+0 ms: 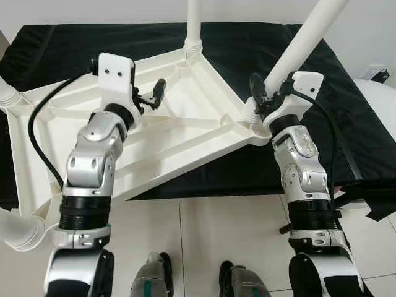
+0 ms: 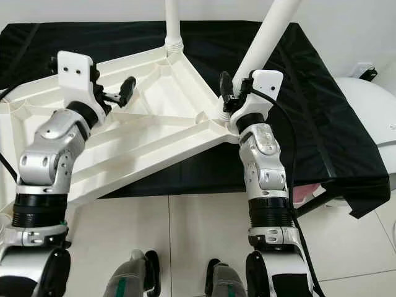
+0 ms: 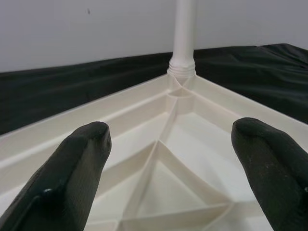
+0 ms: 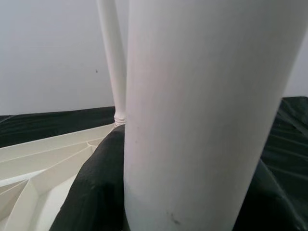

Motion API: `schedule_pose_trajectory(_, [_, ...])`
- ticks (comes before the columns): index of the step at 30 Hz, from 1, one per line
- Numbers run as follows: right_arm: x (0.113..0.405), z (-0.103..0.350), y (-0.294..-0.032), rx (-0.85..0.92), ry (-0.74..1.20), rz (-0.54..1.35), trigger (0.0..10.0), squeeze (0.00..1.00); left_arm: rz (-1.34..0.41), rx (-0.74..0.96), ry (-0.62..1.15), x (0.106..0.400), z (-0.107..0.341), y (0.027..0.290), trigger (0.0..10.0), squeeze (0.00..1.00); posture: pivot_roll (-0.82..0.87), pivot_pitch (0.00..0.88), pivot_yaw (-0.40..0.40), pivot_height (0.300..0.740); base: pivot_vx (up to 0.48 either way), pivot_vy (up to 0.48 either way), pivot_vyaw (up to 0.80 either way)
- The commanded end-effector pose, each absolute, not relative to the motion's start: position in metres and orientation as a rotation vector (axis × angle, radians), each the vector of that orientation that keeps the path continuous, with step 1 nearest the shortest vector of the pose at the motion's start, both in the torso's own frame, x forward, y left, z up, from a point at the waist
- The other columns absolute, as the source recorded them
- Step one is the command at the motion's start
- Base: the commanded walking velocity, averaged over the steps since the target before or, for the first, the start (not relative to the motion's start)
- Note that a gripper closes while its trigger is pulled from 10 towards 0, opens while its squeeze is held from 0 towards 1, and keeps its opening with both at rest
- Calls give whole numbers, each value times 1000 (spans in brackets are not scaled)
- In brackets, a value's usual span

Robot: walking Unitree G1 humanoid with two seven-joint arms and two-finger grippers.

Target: Building children table

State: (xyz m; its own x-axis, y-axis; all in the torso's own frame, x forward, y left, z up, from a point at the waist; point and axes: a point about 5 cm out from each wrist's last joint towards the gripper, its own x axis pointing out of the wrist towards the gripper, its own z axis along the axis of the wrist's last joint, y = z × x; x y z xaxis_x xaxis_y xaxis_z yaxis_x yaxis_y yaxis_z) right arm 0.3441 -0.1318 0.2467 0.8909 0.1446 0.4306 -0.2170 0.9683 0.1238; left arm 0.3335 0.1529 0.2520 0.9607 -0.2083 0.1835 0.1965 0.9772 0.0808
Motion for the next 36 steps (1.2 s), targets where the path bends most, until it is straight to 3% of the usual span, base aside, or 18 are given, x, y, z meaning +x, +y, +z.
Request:
schedule_pose_trajectory(1, [340, 249, -130, 162, -464, 185, 10000, 0, 6, 49, -211, 331, 249, 163, 10000, 0, -39, 133, -1, 740, 0, 0, 0])
schedule_pose_trajectory(16, [328, 227, -115, 157, -465, 241, 10000, 0, 68, 26, -303, 318, 241, 177, 10000, 0, -35, 105, 0, 740, 0, 0, 0])
schedule_pose_trajectory(36, [343, 232, -104, 124, -495, 277, 10000, 0, 57, 68, -338, 330, 245, 179, 10000, 0, -32, 0, -17, 740, 0, 0, 0])
